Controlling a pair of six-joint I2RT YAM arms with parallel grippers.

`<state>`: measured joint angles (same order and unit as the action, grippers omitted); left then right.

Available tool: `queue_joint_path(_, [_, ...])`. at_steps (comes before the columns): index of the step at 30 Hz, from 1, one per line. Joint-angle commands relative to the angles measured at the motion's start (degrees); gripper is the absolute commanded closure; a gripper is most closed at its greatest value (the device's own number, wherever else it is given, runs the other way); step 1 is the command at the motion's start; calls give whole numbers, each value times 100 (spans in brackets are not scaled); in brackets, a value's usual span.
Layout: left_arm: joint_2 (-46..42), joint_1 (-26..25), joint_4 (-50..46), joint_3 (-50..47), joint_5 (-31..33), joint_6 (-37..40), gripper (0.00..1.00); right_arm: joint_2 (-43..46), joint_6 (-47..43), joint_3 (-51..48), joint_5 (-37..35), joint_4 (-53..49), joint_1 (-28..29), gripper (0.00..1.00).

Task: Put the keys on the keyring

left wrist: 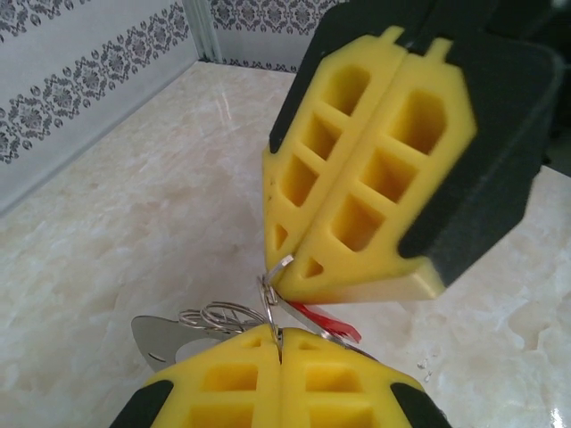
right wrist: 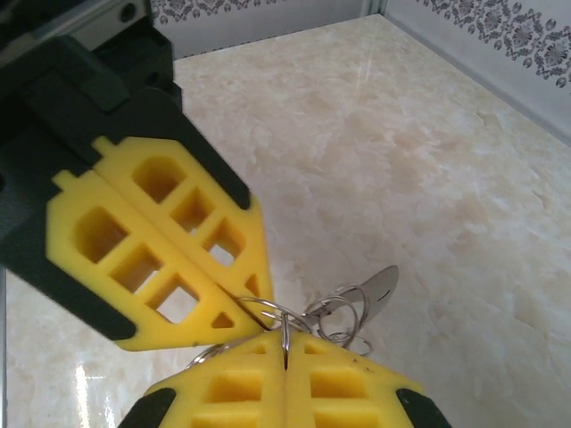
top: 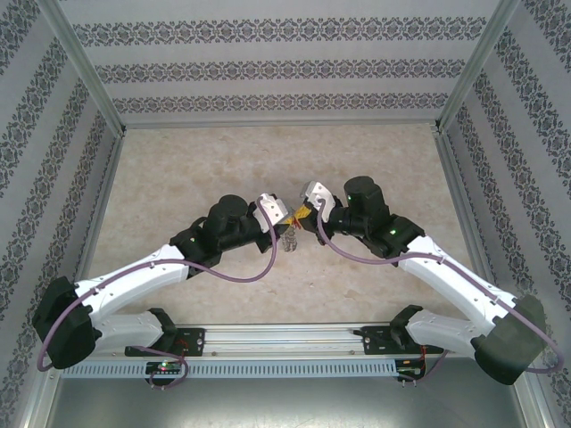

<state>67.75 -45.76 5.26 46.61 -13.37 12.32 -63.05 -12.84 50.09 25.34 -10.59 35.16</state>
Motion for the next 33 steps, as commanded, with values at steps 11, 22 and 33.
queue_joint_path(11, [-609, -205, 1105, -408, -609, 276, 100, -130, 344, 199, 881, 86, -360, 100])
queue_joint_path(22, [-737, -205, 1259, -502, -581, 568, 100, -199, 669, 356, 1890, -362, -663, 83])
queue_joint_path(33, [-719, -205, 1362, -494, -752, 685, 100, 96, 35, 615, 1972, -1275, -839, 68])
